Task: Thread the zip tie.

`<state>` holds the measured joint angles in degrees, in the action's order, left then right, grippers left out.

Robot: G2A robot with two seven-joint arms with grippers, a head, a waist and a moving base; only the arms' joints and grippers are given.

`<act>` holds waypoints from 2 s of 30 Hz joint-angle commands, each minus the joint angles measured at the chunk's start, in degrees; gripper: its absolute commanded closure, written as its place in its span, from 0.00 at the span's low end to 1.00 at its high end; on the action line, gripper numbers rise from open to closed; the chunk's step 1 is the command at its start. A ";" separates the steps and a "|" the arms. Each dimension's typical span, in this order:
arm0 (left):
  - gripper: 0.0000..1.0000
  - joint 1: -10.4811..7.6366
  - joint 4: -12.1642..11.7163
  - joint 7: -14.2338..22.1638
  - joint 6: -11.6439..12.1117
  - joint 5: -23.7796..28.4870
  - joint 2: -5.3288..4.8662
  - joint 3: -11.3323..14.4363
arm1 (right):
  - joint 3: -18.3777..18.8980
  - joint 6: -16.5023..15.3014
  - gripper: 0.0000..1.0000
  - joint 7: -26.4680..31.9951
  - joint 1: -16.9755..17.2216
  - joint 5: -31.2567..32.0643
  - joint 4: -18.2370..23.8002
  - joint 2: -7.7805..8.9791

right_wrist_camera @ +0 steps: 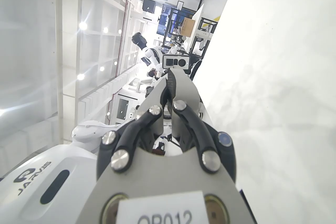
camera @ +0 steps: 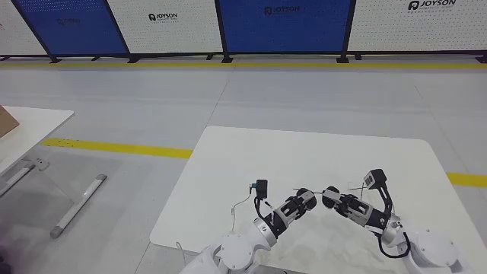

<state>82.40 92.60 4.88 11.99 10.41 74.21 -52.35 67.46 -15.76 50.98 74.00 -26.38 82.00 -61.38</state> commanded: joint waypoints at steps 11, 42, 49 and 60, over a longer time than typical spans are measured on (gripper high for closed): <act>0.37 0.14 0.38 -0.34 -0.27 0.17 0.11 -0.03 | 0.06 0.19 1.00 0.10 0.06 0.53 -0.01 -0.14; 1.00 -0.71 -0.82 -0.85 -0.11 -0.53 0.57 0.40 | -0.06 0.54 0.00 1.00 -0.28 -0.09 -0.76 -0.60; 1.00 0.02 0.21 -3.41 -2.04 0.74 0.61 -0.64 | 4.71 -0.24 0.00 3.00 1.30 -3.79 -0.84 0.16; 1.00 0.39 -0.16 -2.90 -4.84 1.58 0.35 -2.21 | 10.06 -0.05 0.00 1.87 4.23 -4.61 0.44 1.08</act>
<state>82.80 92.43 2.01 7.13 11.99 74.56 -54.56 77.53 -15.78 52.84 78.23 -31.00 82.45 -60.30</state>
